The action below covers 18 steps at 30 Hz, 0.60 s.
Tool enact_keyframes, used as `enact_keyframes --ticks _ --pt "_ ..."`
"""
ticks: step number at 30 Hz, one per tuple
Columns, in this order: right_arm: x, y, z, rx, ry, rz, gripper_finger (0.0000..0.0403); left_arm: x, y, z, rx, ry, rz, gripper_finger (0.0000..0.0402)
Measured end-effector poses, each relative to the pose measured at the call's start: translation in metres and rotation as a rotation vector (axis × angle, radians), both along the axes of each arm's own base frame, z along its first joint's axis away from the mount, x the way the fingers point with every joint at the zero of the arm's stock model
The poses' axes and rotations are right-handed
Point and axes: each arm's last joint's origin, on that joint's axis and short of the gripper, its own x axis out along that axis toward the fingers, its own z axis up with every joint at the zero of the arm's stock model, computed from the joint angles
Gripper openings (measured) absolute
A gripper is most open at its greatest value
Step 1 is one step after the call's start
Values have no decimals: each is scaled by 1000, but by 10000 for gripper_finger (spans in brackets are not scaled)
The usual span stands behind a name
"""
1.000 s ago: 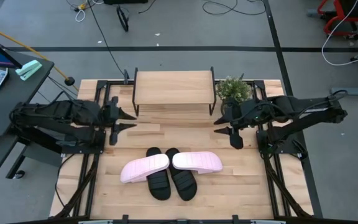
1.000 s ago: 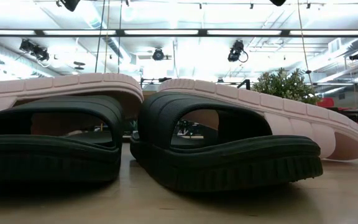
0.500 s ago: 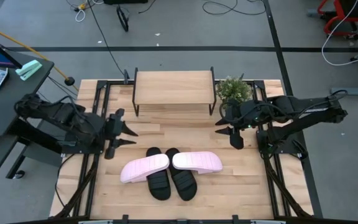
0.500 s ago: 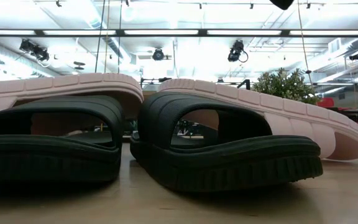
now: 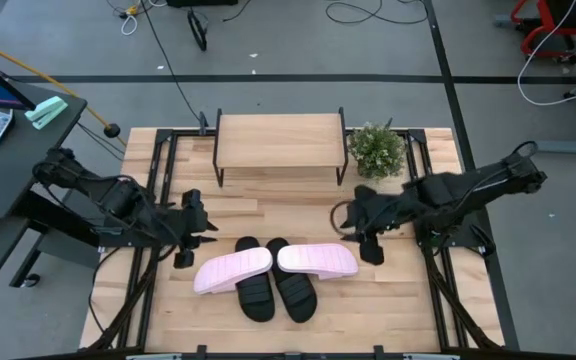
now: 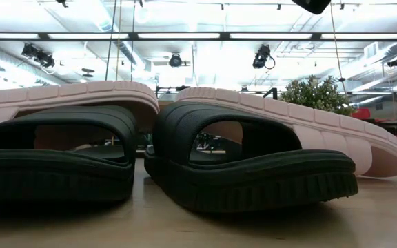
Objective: Pick and place slides into the shelf
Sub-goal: Put the right pink slide on the shelf
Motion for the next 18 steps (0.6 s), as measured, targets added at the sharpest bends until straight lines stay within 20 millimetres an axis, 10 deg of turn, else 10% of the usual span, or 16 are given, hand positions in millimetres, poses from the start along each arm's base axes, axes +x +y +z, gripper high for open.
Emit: enact_keyframes --ticks 18 --pt "9 28 -30 -83 159 64 149 21 -31 -25 93 96 -49 114"
